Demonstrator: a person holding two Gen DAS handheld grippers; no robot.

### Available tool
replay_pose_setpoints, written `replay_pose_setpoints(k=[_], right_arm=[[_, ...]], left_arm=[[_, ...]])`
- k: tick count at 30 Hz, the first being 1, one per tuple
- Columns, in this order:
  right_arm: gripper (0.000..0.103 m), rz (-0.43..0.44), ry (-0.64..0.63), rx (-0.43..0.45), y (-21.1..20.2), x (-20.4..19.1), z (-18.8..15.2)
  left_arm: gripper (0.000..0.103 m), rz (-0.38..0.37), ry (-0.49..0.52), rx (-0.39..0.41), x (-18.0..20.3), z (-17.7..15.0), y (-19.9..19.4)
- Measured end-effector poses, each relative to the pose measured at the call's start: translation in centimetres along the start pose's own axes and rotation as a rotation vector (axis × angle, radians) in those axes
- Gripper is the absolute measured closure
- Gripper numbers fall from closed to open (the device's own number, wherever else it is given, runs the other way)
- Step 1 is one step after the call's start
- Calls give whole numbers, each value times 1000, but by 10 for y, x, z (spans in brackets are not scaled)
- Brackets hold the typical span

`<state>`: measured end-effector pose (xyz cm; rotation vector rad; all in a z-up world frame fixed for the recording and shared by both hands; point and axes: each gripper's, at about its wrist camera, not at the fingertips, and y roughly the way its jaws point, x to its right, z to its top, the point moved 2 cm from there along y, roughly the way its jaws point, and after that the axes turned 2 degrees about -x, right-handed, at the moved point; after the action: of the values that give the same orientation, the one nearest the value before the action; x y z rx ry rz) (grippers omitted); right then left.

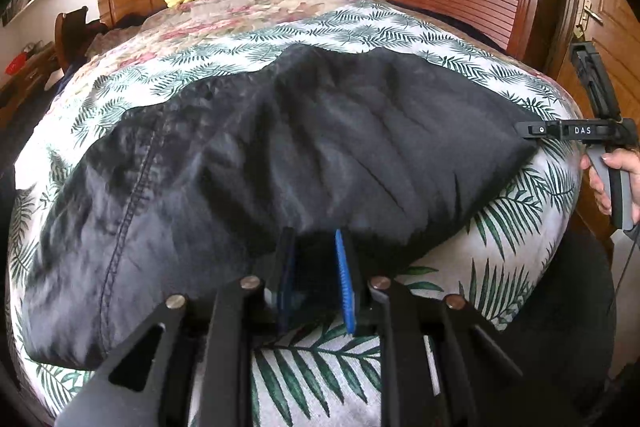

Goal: Fold large clothes

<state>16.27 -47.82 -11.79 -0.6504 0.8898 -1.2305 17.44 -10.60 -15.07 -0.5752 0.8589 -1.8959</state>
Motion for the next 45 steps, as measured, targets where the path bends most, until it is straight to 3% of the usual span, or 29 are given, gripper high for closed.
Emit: replay_pose_setpoints(k=[8,10,12,14,20,30,36,42,45], right_arm=[[31,77,87,22,14,-2,3],[35,85,95,25,16,-3,5],[63,119,92,31,15,-4,7],[80,157,103,45,11,-5,9],[93,198,1,176,-32,-37,28],[97,250,-192,275,-61,-151,80],[97,328,-339,307,-56,-260,110],[98,457,-453,255,-20,-369,107],[93,468,-439,183,9,-397,102]], left_arm=[[85,-1,-7,8,0,-2,0],[85,-4,-12,13,-1,-3,-1],[85,-9,-16,17,-2,-3,-3],[85,-11,-23,22,-3,-2,-7],[85,4,-43,76,-14,-1,-37],[85,58,-105,168,-65,-18,-100],[85,119,-158,205,-108,-42,-133],[85,184,-227,200,-147,-69,-152],[85,203,-250,194,-159,-80,-154]])
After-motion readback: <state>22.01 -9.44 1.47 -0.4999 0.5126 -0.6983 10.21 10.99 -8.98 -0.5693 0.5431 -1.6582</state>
